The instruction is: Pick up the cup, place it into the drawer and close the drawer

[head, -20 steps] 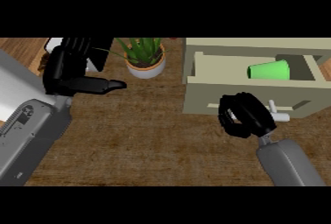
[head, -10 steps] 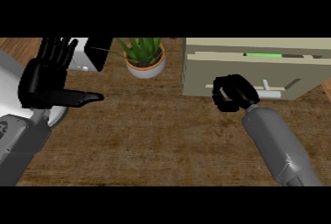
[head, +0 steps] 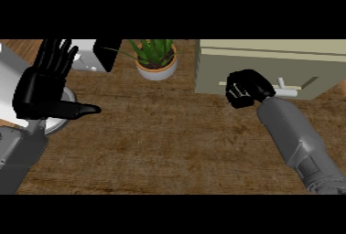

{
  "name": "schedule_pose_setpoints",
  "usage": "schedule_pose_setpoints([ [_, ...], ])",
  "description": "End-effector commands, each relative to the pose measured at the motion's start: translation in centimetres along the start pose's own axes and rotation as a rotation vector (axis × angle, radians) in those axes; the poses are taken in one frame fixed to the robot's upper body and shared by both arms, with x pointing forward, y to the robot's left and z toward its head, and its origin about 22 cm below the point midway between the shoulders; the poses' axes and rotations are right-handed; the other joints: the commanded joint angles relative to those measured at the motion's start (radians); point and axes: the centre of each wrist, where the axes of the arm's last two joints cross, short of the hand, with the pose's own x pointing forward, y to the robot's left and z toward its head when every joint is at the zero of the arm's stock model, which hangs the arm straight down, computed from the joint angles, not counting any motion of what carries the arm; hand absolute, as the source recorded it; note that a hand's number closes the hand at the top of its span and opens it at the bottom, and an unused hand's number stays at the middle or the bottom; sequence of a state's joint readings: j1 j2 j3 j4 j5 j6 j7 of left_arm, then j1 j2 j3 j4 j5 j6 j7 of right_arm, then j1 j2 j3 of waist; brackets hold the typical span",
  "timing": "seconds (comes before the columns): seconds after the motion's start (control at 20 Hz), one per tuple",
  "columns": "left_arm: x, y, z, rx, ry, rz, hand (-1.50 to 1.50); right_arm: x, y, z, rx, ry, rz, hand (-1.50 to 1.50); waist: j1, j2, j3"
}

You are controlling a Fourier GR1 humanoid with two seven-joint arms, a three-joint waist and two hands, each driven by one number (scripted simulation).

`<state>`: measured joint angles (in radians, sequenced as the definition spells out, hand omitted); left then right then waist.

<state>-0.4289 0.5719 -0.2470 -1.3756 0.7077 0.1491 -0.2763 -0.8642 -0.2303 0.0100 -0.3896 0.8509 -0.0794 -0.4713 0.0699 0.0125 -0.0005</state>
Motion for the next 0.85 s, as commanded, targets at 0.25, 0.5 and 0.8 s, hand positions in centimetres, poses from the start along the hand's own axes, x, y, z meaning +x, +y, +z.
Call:
schedule_pose_setpoints([
  [0.25, -0.3, -1.0, -0.4, -0.045, -0.003, 0.032, -1.50, -2.4, -5.3, 0.5, -0.069, 0.090, -0.029, 1.50, 0.029, 0.037, 0.005],
  [0.5, -1.5, -1.1, 0.6, -0.056, 0.011, 0.045, -1.50, -3.0, -6.8, 0.9, -0.116, 0.069, -0.061, 1.50, 0.041, 0.037, 0.005],
  [0.8, -1.5, -0.8, 0.8, -0.074, 0.031, 0.044, -1.50, -2.8, -7.1, 0.6, -0.131, 0.067, -0.096, 1.50, 0.061, 0.040, 0.005],
])
